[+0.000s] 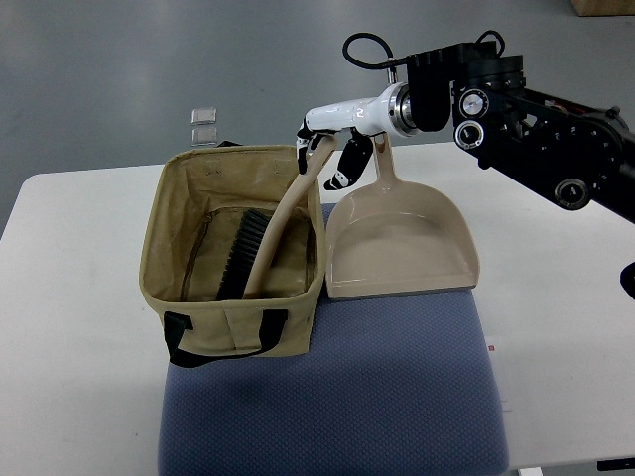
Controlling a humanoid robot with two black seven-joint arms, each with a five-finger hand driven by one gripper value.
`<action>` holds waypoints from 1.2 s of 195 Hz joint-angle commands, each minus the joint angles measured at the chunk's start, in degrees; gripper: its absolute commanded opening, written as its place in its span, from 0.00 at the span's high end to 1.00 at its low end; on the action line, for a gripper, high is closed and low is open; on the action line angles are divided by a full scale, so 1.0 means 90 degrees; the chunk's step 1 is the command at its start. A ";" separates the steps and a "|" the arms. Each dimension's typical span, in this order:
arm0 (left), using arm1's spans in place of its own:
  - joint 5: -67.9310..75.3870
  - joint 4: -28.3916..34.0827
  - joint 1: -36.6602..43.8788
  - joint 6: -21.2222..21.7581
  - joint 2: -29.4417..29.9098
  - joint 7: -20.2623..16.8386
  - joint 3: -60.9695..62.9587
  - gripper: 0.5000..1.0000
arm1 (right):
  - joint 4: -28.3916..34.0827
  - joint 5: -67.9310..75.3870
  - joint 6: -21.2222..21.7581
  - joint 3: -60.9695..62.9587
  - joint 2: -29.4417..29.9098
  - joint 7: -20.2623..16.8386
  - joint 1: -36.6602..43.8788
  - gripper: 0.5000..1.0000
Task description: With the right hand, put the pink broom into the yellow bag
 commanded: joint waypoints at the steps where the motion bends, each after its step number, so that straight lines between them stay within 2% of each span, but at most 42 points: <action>1: 0.0005 0.0001 0.0000 0.0000 0.0000 0.0000 0.0008 0.00 | -0.0001 0.0019 0.0000 0.0033 -0.0005 0.0017 0.0009 0.17; 31: -0.0004 0.0001 0.0000 0.0000 0.0000 0.0000 -0.0002 0.00 | -0.0010 0.0087 0.0000 0.0316 -0.0131 0.0017 0.0058 0.15; 67: -0.0004 0.0001 0.0000 0.0000 0.0000 0.0000 -0.0002 0.00 | -0.0010 0.0107 0.0000 0.1898 -0.0151 0.0036 -0.0020 0.15; 86: 0.0005 0.0001 0.0000 0.0000 0.0000 0.0000 -0.0002 0.00 | -0.0098 0.0302 -0.0002 0.2923 -0.0092 0.0144 -0.0362 0.15; 99: -0.0004 -0.0009 0.0000 0.0000 0.0000 0.0000 -0.0002 0.00 | -0.0157 0.0644 -0.0471 0.3558 -0.0034 0.0271 -0.0655 0.15; 108: 0.0005 -0.0009 0.0000 0.0000 0.0000 0.0000 -0.0002 0.00 | -0.0186 0.1053 -0.1007 0.3948 -0.0014 0.0388 -0.0918 0.15; 110: 0.0005 -0.0009 0.0000 0.0000 0.0000 0.0000 -0.0002 0.00 | -0.0186 0.1054 -0.1008 0.3949 -0.0014 0.0388 -0.0918 0.15; 119: -0.0004 -0.0009 0.0000 0.0000 0.0000 0.0000 -0.0002 0.00 | -0.0245 0.1590 -0.1661 0.4192 0.0073 0.0544 -0.1201 0.15; 121: -0.0004 -0.0009 0.0000 0.0000 0.0000 0.0000 -0.0002 0.00 | -0.0245 0.1591 -0.1662 0.4193 0.0074 0.0544 -0.1202 0.15; 153: -0.0004 -0.0009 0.0000 0.0000 0.0000 0.0000 -0.0002 0.00 | -0.0421 0.3855 -0.4044 0.4486 0.0591 0.1325 -0.2012 0.15; 166: -0.0004 -0.0009 0.0000 0.0000 0.0000 0.0000 -0.0002 0.00 | -0.0460 0.4510 -0.4640 0.4495 0.0620 0.1715 -0.2285 0.15; 177: -0.0004 -0.0009 0.0000 0.0000 0.0000 0.0000 -0.0002 0.00 | -0.0567 0.4988 -0.4904 0.4515 0.0620 0.2086 -0.2471 0.15; 193: -0.0004 0.0001 0.0000 0.0000 0.0000 0.0000 -0.0002 0.00 | -0.0753 0.5761 -0.4836 0.4622 0.0640 0.2458 -0.2784 0.15; 206: 0.0005 0.0001 0.0000 0.0000 0.0000 0.0010 0.0008 0.00 | -0.0831 0.6523 -0.4553 0.4779 0.0650 0.2595 -0.3067 0.15; 219: -0.0004 -0.0009 0.0000 0.0010 0.0000 0.0010 0.0008 0.00 | -0.0997 0.7157 -0.4065 0.4954 0.0708 0.2614 -0.3340 0.14; 234: -0.0004 -0.0009 0.0000 0.0010 0.0000 0.0010 0.0008 0.00 | -0.1348 0.7509 -0.3226 0.5140 0.1011 0.2634 -0.3604 0.14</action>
